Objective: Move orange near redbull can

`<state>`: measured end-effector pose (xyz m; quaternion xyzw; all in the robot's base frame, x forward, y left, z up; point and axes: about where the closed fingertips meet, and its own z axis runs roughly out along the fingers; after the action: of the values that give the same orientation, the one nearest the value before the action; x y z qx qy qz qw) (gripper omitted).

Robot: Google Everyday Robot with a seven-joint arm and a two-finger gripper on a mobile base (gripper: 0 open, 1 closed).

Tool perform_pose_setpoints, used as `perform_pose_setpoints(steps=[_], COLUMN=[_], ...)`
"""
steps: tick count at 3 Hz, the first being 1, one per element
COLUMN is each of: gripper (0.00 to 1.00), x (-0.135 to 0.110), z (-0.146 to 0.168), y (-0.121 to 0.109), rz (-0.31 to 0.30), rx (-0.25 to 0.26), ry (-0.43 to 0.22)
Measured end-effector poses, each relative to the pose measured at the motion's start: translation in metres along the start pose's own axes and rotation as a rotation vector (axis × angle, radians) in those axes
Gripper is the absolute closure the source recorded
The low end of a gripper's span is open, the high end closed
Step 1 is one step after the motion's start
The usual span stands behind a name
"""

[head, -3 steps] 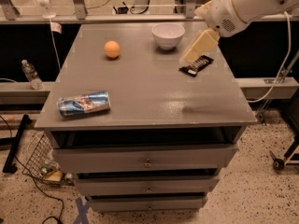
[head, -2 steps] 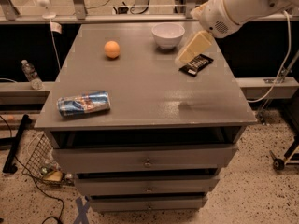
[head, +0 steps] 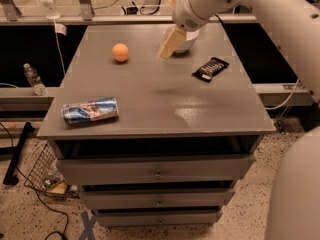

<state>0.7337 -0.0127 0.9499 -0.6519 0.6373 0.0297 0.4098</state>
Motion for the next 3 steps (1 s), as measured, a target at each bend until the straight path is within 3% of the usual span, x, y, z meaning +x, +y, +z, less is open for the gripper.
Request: perform_pose_setpoints(steps=[1,3], gripper=[0.00,0.00], x=[-0.023,-0.052], z=[0.035,0.084], y=[-0.009,-0.001], rz=[-0.053,-0.033], rx=[-0.028,-0.159], ry=[-0.038,-0.135])
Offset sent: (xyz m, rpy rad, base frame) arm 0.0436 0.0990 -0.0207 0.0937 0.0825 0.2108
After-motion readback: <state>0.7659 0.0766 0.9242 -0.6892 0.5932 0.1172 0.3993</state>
